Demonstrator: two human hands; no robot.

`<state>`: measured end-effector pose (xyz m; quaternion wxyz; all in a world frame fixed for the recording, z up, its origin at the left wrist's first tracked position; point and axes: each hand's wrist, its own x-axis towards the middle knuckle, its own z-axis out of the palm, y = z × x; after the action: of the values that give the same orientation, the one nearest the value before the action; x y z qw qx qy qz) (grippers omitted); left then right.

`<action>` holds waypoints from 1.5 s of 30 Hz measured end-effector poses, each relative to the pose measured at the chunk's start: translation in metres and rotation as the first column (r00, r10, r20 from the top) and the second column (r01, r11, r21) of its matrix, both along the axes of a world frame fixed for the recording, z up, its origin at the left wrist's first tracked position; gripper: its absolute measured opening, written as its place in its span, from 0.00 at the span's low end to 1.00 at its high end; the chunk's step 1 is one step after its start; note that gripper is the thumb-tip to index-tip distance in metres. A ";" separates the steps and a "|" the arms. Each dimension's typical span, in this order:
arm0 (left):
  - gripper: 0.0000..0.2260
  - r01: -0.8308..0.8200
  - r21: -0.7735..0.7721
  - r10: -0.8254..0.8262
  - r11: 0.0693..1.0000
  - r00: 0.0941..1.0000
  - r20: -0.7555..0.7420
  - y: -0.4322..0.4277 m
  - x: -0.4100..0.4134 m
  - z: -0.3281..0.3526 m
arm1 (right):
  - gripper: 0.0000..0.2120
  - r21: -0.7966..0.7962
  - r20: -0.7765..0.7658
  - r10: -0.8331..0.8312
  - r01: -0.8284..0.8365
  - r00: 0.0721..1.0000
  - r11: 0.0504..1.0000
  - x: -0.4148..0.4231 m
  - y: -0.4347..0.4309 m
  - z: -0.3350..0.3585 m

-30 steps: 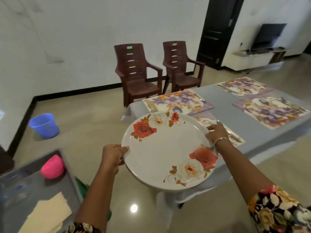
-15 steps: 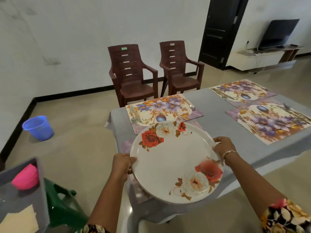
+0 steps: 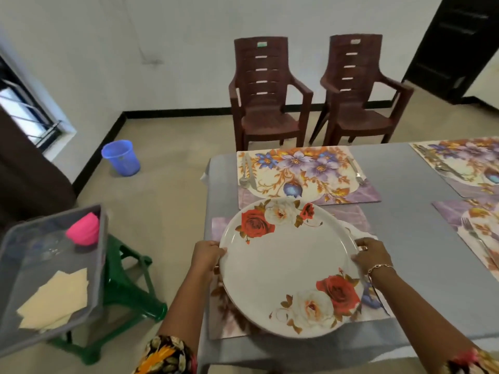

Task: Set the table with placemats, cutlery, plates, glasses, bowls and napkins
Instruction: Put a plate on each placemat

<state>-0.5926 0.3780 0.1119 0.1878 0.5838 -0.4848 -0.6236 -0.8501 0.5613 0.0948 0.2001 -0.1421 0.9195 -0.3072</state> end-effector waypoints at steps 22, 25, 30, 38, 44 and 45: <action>0.09 -0.071 -0.074 0.089 0.995 0.958 0.274 0.009 -0.025 -0.051 | 0.16 0.131 0.004 0.170 -0.169 0.985 0.977 -0.026 -0.015 -0.018; 0.11 -0.041 -0.149 0.094 0.988 0.926 0.367 0.015 -0.028 -0.045 | 0.15 0.182 -0.016 0.214 -0.208 0.977 0.961 -0.027 -0.014 -0.017; 0.09 -0.024 -0.269 0.179 0.963 0.803 0.569 0.025 -0.037 -0.038 | 0.11 0.285 -0.053 0.278 -0.253 0.959 0.924 -0.027 -0.016 -0.014; 0.05 -0.116 -0.388 0.336 0.914 0.754 0.565 0.034 -0.038 -0.038 | 0.12 0.221 -0.157 0.210 -0.173 0.965 0.960 -0.026 -0.022 -0.012; 0.08 -0.136 -0.288 0.283 0.948 0.776 0.564 0.032 -0.037 -0.038 | 0.13 0.199 -0.134 0.222 -0.193 0.966 0.961 -0.011 -0.040 -0.009; 0.08 -0.135 -0.267 0.267 0.954 0.785 0.559 0.030 -0.035 -0.038 | 0.15 0.250 -0.149 0.231 -0.189 0.962 0.949 -0.010 -0.040 -0.010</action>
<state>-0.6280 0.4080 0.0737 0.1553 0.7731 -0.5175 -0.3322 -0.8598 0.5217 0.0852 0.1652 -0.2415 0.9428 -0.1599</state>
